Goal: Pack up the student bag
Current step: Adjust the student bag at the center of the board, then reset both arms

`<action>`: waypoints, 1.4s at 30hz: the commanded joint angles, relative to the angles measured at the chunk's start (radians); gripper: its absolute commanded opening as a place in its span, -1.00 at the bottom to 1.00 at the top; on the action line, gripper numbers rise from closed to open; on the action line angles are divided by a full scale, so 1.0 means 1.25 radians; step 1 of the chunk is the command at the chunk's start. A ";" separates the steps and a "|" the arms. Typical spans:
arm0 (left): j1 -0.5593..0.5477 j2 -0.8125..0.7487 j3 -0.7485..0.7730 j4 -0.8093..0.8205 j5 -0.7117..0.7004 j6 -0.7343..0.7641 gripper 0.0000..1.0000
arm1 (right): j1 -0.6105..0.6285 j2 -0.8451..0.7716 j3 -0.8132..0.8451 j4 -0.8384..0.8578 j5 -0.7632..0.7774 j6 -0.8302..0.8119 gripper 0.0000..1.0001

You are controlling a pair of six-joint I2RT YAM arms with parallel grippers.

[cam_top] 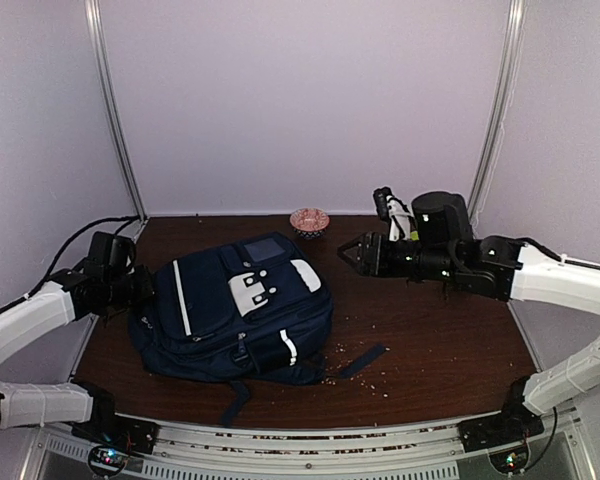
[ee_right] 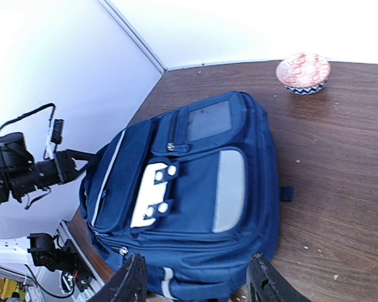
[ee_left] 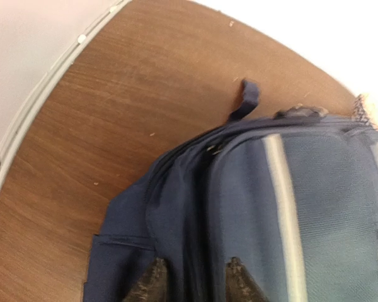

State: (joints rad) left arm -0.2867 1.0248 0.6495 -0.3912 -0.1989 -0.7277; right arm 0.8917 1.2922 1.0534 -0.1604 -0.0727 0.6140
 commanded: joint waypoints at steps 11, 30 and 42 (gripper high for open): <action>-0.010 -0.299 0.016 -0.128 -0.013 0.081 0.96 | 0.067 -0.138 -0.205 0.039 0.253 -0.015 0.07; -0.009 -0.231 0.197 -0.135 -0.023 0.220 0.96 | 0.011 -0.208 -0.228 -0.043 0.405 -0.011 0.39; -0.009 -0.193 0.227 -0.046 -0.007 0.316 0.96 | -0.207 -0.316 -0.037 -0.038 0.431 -0.062 0.90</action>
State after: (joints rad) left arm -0.2955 0.7826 0.9558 -0.5320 -0.2256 -0.4026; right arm 0.7074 0.9791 0.9920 -0.1898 0.3782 0.5911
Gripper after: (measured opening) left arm 0.978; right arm 0.898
